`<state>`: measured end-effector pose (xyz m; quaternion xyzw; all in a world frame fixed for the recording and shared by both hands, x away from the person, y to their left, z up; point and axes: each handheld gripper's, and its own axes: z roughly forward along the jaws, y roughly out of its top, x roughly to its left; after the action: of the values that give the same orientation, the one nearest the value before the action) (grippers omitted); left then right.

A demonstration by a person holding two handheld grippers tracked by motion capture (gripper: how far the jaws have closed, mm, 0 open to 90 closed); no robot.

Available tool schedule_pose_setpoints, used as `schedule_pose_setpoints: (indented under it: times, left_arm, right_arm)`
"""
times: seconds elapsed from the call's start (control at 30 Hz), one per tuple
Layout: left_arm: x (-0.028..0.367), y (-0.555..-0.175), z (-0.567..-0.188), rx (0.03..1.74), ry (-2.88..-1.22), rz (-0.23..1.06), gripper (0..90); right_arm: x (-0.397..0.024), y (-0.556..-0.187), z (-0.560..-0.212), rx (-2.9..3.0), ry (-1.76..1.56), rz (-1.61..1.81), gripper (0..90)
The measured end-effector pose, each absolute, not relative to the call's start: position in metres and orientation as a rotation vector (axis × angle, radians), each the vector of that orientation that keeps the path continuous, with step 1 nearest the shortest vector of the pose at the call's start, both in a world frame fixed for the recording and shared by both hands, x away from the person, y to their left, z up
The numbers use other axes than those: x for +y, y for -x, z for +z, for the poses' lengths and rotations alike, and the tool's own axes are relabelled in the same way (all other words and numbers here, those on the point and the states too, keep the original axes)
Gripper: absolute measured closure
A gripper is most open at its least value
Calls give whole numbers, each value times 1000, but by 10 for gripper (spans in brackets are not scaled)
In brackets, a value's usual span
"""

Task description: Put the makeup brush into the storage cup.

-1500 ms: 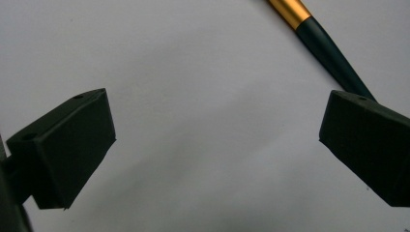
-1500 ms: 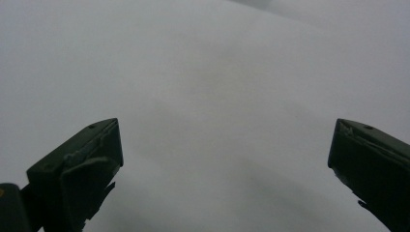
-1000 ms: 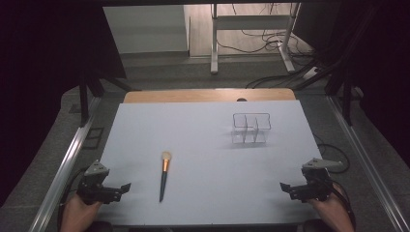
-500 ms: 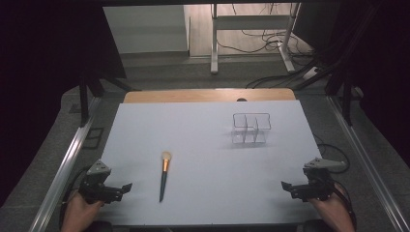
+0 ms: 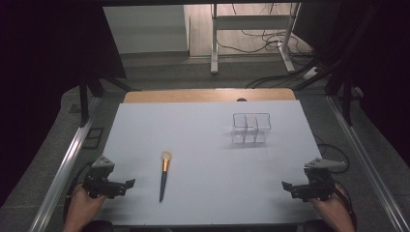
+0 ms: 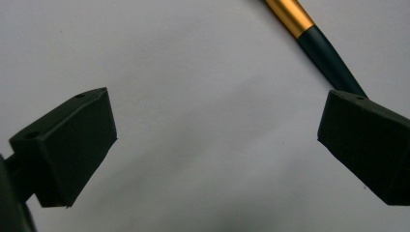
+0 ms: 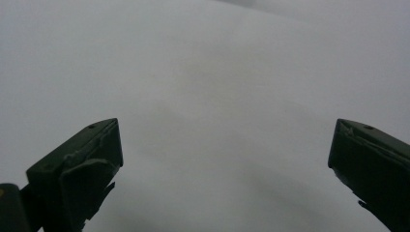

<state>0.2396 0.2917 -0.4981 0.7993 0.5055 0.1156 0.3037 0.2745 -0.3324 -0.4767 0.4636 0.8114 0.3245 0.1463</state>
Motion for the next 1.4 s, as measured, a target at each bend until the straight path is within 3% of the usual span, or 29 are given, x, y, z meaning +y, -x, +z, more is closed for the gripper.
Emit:
schedule_pose_setpoints:
  times: [1.4]
  left_arm:
    - [249,-275,-484,1284,-2225,224,0]
  right_arm:
    - [-331,-276,-478,2355,-1339,890,0]
